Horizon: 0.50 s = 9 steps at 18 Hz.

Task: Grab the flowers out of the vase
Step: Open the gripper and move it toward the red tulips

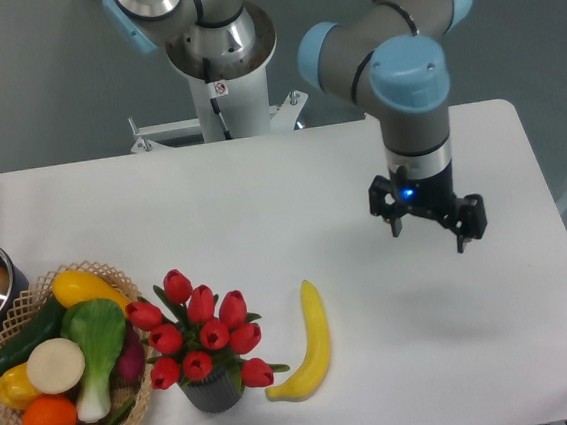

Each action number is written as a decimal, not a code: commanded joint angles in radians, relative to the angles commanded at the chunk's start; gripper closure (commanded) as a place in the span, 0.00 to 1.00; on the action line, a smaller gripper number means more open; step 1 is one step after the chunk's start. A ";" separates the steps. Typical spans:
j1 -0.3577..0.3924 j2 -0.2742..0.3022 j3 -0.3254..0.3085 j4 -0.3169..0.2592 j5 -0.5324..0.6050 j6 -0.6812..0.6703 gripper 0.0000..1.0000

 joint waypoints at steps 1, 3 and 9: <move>0.000 0.014 -0.005 -0.034 0.003 -0.014 0.00; -0.003 0.018 -0.005 -0.048 -0.003 -0.017 0.00; -0.003 0.063 -0.108 0.080 -0.185 -0.124 0.00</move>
